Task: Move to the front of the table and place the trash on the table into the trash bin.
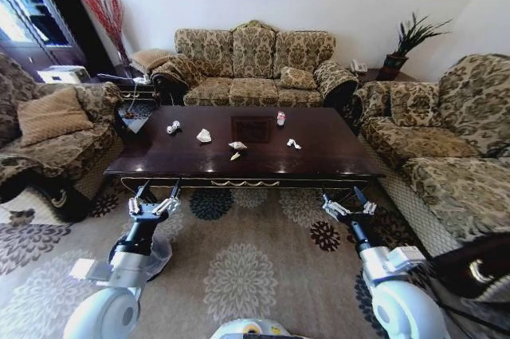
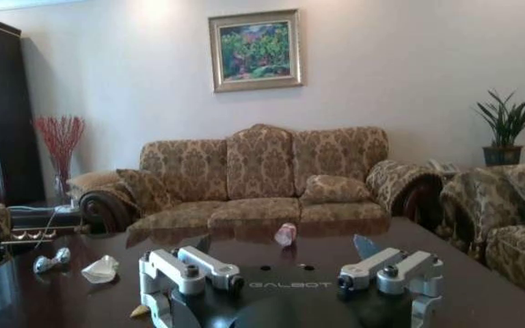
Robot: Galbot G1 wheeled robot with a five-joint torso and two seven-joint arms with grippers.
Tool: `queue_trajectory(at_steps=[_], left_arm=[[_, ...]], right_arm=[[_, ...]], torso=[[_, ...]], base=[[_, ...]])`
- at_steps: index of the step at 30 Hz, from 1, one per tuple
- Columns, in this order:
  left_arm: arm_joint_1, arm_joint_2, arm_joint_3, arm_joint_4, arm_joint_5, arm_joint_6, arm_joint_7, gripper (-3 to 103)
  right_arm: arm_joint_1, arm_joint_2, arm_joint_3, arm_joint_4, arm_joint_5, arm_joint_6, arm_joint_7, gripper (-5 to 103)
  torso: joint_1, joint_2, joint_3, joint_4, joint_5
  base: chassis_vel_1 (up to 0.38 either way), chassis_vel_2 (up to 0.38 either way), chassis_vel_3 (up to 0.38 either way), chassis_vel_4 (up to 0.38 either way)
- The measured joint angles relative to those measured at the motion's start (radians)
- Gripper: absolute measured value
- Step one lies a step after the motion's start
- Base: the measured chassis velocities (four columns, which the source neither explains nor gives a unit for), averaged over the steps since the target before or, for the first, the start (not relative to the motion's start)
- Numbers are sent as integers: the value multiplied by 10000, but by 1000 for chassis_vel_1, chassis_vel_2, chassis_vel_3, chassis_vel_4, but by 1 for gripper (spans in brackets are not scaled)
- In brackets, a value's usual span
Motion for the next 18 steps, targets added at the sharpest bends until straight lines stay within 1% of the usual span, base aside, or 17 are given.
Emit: queue_trajectory(at_steps=[10,18], left_arm=[[31,-7,25,-100,-173,105,-101,94],[54,-64,54,69,-13,227,-81,94]], right_arm=[[-21,38,46,-23,-214,44,-59,100],[-95,64,44,-45,-353,72,-167,100]], torso=[[0,0,0,0,1],[0,0,0,0,1]], base=[[0,0,0,0],[0,0,0,0]])
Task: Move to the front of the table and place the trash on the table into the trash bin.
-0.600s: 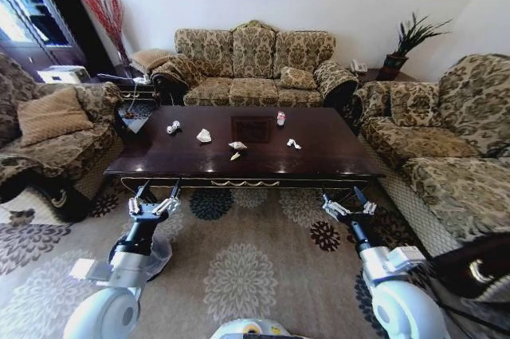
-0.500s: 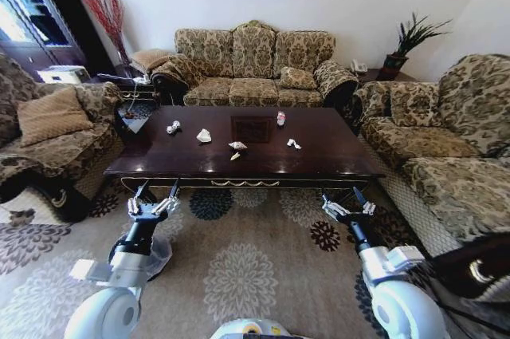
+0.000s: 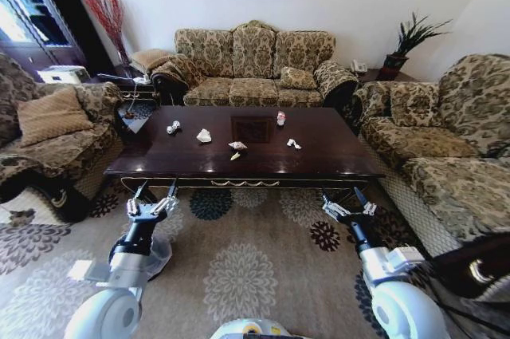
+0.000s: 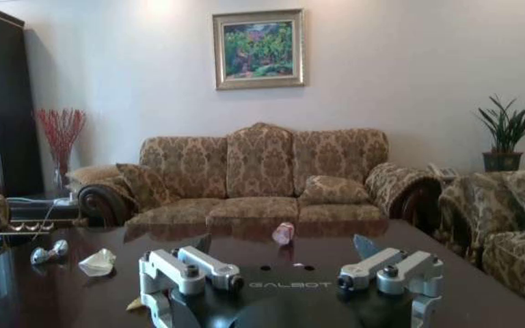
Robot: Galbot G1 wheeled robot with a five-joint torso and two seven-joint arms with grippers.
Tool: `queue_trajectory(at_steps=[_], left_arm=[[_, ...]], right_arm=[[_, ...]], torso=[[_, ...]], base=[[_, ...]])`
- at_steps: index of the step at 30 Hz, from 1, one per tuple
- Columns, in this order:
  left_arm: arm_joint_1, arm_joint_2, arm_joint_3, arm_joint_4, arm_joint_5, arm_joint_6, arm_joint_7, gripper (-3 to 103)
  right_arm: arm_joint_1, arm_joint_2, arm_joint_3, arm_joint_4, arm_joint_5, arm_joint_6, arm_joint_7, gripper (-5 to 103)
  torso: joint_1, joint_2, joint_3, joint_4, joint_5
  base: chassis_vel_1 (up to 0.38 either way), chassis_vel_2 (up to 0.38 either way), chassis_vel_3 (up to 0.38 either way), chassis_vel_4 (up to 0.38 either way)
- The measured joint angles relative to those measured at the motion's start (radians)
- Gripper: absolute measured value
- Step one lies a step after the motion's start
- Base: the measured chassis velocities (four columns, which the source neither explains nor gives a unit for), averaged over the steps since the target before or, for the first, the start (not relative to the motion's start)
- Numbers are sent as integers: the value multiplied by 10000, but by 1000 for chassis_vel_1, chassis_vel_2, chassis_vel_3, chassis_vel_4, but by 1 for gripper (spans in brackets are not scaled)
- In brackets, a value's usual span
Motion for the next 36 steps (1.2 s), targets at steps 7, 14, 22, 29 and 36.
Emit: queue_trajectory(at_steps=[7,14,22,29,36], left_arm=[[257,-146,93,182,293,558,77,96],[313,-194,126,843,277,892,-133,96],[100,-161,323,1599,321,1092,-347,95],[67,-82,283,1983,552,1113,-339,96],[48,68,116,2632,647,1088,-148,96]], right_arm=[[-24,170,-117,-371,-189,314,-188,100],[37,109,-160,-548,-269,372,-227,100],[43,79,-125,-781,-274,429,-251,100],[42,138,-125,-946,-264,546,-260,100],[43,226,-175,-1072,-77,704,-236,100]], torso=[[0,0,0,0,2],[0,0,0,1,1],[0,0,0,0,2],[-1,0,0,0,-1],[0,0,0,1,7]], base=[[0,0,0,0],[0,0,0,0],[106,91,-100,-104],[224,225,-231,-235],[275,298,-278,-282]])
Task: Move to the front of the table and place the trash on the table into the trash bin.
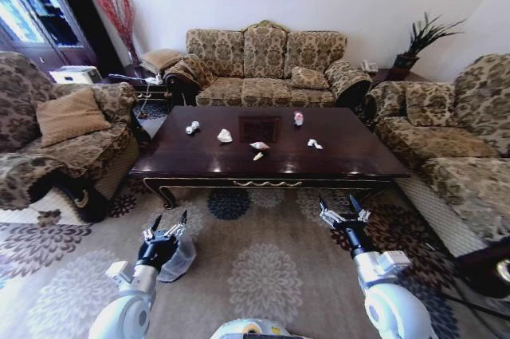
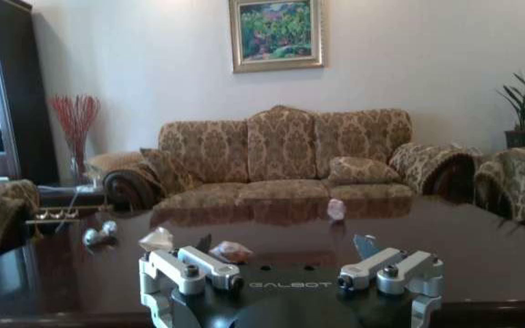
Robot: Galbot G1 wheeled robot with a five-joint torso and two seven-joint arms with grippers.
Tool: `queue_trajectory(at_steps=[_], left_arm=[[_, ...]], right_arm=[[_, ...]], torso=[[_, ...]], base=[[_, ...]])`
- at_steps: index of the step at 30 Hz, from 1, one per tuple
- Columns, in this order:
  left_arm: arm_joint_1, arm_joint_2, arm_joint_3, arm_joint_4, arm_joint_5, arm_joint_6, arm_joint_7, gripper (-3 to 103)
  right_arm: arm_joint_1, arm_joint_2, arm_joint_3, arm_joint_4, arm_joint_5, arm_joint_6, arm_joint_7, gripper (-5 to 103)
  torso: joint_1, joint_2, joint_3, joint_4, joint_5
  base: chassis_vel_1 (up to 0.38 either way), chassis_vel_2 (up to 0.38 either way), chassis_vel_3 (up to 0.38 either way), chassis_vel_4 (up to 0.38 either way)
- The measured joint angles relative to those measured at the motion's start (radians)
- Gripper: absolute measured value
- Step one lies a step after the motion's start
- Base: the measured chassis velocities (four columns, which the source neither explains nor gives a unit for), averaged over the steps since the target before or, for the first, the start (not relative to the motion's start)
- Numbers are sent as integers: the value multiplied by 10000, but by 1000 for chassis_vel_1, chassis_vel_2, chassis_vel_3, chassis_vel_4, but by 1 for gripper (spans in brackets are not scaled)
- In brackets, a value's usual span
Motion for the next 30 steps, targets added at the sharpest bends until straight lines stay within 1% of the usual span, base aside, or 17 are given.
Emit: queue_trajectory(at_steps=[2,3,4,5,8,9,10,11,12,13,14,19,20,22,24,25,30], left_arm=[[-36,69,-39,178,34,2,42,97],[-117,203,-131,555,101,0,81,97],[-180,323,-214,875,138,-5,91,98],[-221,399,-267,1113,152,-8,91,98],[-356,600,-310,1650,240,-35,108,98],[-500,777,-318,2139,456,-105,160,98],[-621,907,-312,2558,625,-177,190,98],[-621,907,-312,2558,625,-177,190,98],[-767,1055,-300,3087,782,-231,211,99],[-926,1165,-285,3585,875,-263,216,102],[-1040,1217,-279,4009,903,-288,216,100],[-943,1032,-250,4179,819,-315,226,98],[-842,846,-213,4049,810,-341,249,98],[-744,613,-159,3851,811,-383,273,98],[-712,516,-137,3791,817,-405,277,98],[-684,415,-111,3758,841,-452,279,98],[-611,343,-106,3737,871,-517,275,98]], right_arm=[[2,0,-1,-3,42,20,9,100],[0,-1,3,-16,106,75,12,100],[7,-17,16,-42,151,161,13,100],[16,-26,30,-72,184,232,12,100],[17,-56,63,-163,258,414,22,100],[11,-68,93,-227,272,508,36,100],[7,-79,106,-278,274,598,58,100],[7,-79,106,-278,274,598,58,100],[9,-92,114,-332,272,701,76,100],[8,-111,115,-399,261,831,78,100],[9,-134,126,-443,263,955,70,100],[1,-147,197,-506,421,1177,38,100],[14,-171,216,-616,397,1416,62,100],[64,-224,261,-755,241,1642,34,100],[73,-253,278,-762,260,1624,-1,100],[89,-282,285,-732,404,1452,-65,100],[122,-249,277,-695,482,1352,-218,100]], torso=[[-1,0,-1,-3,-6],[-3,1,-3,-7,-18],[-2,2,-2,0,-22],[2,0,1,13,-18],[10,-3,5,9,-6],[7,-2,2,-12,-8],[1,0,0,-13,-12],[1,0,0,-13,-12],[-2,0,0,-8,-7],[-3,-1,0,-4,-4],[-3,0,-1,-4,-6],[-3,0,-1,1,-4],[-3,0,-1,2,-7],[-1,0,0,1,-7],[0,-1,0,2,-6],[0,-1,0,0,-7],[-1,0,-1,-1,-6]], base=[[264,281,-267,-303],[213,199,-194,-227],[191,199,-98,-77],[191,106,-98,-77],[107,88,-19,-76],[-5,-22,-19,-114],[-60,-22,-19,-42],[-60,-22,-19,-42],[-60,-52,-22,-42],[-22,-52,-8,31],[2,-58,-8,64],[1,-19,2,25],[0,0,0,0],[0,0,0,0],[0,0,0,0],[0,0,0,0],[0,0,0,0]])
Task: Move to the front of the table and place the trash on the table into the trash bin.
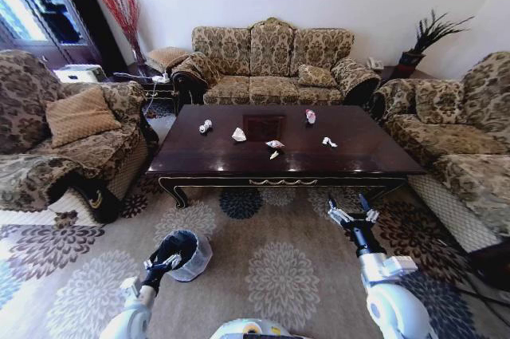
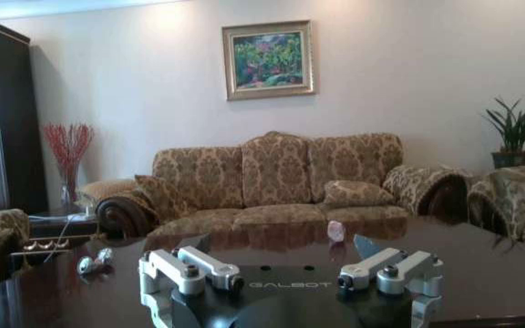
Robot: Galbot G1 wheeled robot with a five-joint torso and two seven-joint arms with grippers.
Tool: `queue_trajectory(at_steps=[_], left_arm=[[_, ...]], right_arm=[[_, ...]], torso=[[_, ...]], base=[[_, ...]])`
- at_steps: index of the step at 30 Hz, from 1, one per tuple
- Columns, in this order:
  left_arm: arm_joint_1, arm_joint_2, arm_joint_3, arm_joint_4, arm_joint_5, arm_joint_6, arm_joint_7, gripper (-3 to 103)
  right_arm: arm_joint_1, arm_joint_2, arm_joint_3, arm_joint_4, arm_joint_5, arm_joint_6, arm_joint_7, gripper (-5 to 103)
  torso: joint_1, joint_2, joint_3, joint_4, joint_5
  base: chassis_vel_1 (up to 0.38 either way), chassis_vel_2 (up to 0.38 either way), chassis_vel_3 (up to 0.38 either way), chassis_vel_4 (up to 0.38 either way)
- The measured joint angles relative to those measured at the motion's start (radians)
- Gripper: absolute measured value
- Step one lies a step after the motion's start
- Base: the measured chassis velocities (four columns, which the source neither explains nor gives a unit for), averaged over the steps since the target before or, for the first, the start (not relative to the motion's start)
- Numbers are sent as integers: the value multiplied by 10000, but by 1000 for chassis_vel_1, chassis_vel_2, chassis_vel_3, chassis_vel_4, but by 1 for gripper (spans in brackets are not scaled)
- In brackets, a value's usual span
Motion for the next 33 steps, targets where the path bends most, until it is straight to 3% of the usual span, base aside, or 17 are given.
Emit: queue_trajectory(at_steps=[12,19,33], left_arm=[[22,104,-104,297,-52,-115,-44,98],[-23,120,-83,551,-45,-203,-45,98],[-118,221,-133,959,-38,-267,-75,98]], right_arm=[[-233,169,-10,-65,-31,140,-357,100],[-186,245,-84,-239,-642,923,-147,100],[-270,313,-34,-259,-291,663,-540,100]], torso=[[-2,2,-1,3,-4],[5,0,3,-3,-1],[-2,1,0,0,-1]], base=[[-100,-12,110,29],[-123,-24,86,-19],[-10,4,4,-8]])
